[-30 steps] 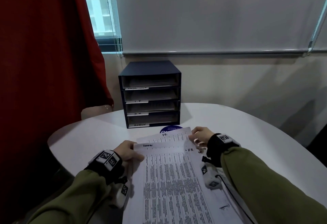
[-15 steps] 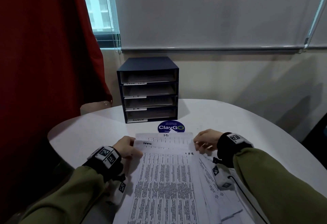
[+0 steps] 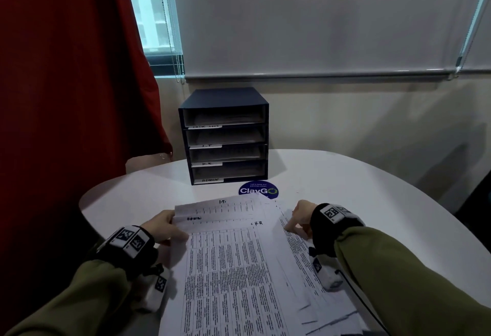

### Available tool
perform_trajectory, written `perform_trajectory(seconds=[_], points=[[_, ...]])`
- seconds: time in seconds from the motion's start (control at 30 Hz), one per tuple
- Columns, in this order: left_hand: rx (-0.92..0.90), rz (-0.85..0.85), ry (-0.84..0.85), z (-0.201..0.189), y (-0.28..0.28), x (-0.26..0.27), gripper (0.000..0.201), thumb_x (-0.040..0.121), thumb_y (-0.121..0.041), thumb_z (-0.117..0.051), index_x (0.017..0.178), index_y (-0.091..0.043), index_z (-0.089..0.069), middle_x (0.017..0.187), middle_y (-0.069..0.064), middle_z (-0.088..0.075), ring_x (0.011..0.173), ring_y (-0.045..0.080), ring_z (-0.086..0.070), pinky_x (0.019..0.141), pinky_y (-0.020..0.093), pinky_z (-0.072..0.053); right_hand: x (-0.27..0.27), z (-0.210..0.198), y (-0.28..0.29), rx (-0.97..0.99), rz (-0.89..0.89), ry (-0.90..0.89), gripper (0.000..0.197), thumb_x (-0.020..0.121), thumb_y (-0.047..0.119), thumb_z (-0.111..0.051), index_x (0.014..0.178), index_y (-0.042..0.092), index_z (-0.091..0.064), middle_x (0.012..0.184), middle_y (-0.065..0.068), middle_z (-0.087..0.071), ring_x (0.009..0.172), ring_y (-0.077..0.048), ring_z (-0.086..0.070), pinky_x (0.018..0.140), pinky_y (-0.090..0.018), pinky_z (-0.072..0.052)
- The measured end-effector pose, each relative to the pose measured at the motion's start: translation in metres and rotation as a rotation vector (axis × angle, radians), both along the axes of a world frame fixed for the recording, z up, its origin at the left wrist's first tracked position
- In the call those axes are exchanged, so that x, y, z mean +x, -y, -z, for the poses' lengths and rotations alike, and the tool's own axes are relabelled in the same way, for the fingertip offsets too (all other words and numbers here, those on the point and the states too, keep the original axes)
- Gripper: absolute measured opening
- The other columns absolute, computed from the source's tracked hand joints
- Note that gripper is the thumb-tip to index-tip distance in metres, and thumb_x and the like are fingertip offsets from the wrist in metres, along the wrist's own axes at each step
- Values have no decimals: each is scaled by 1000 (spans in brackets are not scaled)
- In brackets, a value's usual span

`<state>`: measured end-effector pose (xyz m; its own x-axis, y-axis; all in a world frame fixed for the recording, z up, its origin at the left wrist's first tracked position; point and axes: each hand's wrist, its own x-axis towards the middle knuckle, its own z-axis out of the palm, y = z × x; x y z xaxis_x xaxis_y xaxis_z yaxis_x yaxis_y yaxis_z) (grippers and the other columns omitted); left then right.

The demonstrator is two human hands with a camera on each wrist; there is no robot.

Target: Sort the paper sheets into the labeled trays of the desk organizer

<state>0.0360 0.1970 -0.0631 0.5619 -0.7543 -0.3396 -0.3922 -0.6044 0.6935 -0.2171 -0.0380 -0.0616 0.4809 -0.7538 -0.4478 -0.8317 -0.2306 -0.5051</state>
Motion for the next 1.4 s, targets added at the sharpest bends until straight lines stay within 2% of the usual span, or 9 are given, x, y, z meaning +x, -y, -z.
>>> perform_trajectory(seconds=[0.07, 0.13, 0.33, 0.67, 0.83, 1.03, 1.23, 1.33, 1.4], points=[[-2, 38, -6, 0, -2, -1, 31, 80, 0, -70, 107, -7, -57, 86, 3, -63, 80, 16, -62, 54, 22, -52, 4, 1, -4, -164, 33, 20, 54, 63, 24, -79, 107, 10, -51, 107, -12, -56, 92, -32, -62, 76, -37, -51], [11, 69, 1, 0, -2, -3, 24, 79, -1, -71, 97, -11, -59, 83, 2, -65, 77, 15, -64, 54, 21, -54, 10, -4, -8, -234, 19, 94, 39, 84, 20, -63, 119, 8, -49, 110, -11, -51, 100, -30, -58, 77, -32, -48], [58, 176, 36, 1, 3, -14, 21, 78, -2, -72, 95, -8, -60, 82, 4, -65, 74, 16, -66, 59, 22, -57, 25, -10, -7, 63, 55, 142, 22, 90, 5, -50, 69, 4, -55, 64, -9, -59, 61, -25, -62, 43, -20, -47], [71, 251, 100, 9, 9, -19, 22, 76, -8, -74, 76, -25, -60, 80, -8, -67, 78, 10, -64, 74, 22, -53, 33, 1, -3, 169, 28, 243, 23, 90, 5, -59, 73, 17, -49, 74, -2, -52, 56, -12, -54, 36, -11, -41], [57, 220, -14, 6, 10, -21, 21, 78, -1, -72, 88, -18, -64, 81, -6, -67, 77, 8, -63, 67, 20, -52, 29, -8, -8, 36, -69, 138, 27, 92, 11, -57, 67, 10, -50, 62, -3, -49, 54, -15, -44, 50, -21, -37], [28, 133, -123, 6, 13, -19, 24, 78, 2, -71, 98, -12, -68, 88, 0, -70, 85, 18, -65, 84, 36, -54, 16, -12, -4, 98, 14, 298, 30, 90, -5, -56, 64, 9, -48, 61, -9, -49, 31, -10, -48, 35, -10, -36], [-125, -15, 45, 8, 29, -20, 25, 73, -5, -78, 85, -15, -58, 81, 4, -62, 73, 19, -60, 69, 31, -54, 5, -25, 18, -142, 124, 432, 27, 84, 2, -59, 62, 16, -51, 59, -6, -52, 53, -18, -48, 47, -18, -32], [-134, -15, 231, 6, 39, -26, 45, 73, -8, -77, 103, -21, -46, 88, 5, -57, 77, 21, -58, 58, 26, -52, -5, -44, 26, -361, 192, 513, 11, 84, 11, -57, 75, 18, -56, 74, -5, -61, 75, -23, -56, 65, -25, -41], [-71, 44, 358, 6, 46, -29, 46, 75, -11, -74, 109, -23, -45, 93, 5, -60, 86, 24, -60, 69, 31, -54, -13, -57, 30, -470, 239, 557, 4, 86, 15, -56, 85, 19, -56, 84, -4, -60, 82, -23, -53, 74, -27, -38]])
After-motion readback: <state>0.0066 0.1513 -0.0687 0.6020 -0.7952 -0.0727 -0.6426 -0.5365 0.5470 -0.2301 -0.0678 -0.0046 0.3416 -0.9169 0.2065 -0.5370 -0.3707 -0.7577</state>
